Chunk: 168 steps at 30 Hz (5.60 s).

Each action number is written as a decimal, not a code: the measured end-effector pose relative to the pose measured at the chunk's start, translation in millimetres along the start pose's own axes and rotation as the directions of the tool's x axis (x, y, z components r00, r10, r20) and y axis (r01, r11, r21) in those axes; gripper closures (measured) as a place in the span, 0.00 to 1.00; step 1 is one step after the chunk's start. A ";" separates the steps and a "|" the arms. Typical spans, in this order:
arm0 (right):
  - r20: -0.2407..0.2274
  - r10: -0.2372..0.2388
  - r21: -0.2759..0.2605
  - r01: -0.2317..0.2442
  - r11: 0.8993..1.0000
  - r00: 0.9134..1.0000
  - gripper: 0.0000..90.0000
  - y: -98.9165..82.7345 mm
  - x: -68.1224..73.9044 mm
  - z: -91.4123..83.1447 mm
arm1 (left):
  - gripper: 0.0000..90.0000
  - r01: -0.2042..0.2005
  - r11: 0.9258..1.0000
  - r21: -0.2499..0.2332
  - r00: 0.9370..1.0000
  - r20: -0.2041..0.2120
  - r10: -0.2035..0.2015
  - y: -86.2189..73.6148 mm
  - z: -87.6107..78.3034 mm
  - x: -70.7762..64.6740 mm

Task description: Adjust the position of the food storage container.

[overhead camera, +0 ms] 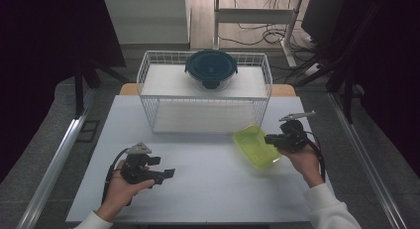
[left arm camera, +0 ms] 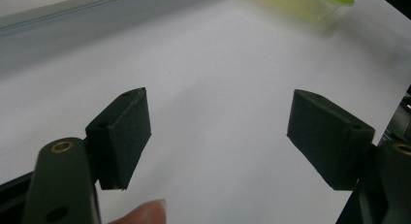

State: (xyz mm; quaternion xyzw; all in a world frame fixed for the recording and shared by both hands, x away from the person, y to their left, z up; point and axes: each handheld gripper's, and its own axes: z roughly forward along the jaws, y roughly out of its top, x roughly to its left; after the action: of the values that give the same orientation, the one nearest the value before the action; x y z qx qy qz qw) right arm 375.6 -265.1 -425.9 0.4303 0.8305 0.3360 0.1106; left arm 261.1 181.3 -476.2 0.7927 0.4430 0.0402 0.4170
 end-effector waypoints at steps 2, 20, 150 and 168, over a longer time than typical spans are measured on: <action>0.025 -0.010 0.007 0.010 1.000 1.000 0.94 2.2 -2.3 2.5 | 0.26 -0.002 1.000 0.004 1.000 0.000 0.002 0.0 0.9 0.6; 0.129 -0.081 0.156 0.060 0.986 0.988 0.98 14.9 -43.3 66.6 | 0.26 -0.022 0.999 0.032 1.000 -0.009 0.022 0.4 7.4 2.8; -0.066 -0.241 0.171 0.249 0.953 0.968 0.98 -43.2 75.4 52.2 | 0.26 0.029 0.998 0.057 1.000 0.000 -0.029 -2.6 14.2 16.5; -0.120 0.042 0.023 -0.039 0.999 0.992 0.40 -53.2 46.7 23.9 | 0.26 0.030 0.998 0.047 0.999 -0.019 -0.030 -4.0 12.3 12.5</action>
State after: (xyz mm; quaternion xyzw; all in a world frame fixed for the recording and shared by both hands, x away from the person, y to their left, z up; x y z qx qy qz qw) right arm 324.5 -238.6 -473.7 0.4272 0.8302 0.3548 0.0492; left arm 271.3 183.9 -490.8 0.7951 0.4594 0.0308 0.3947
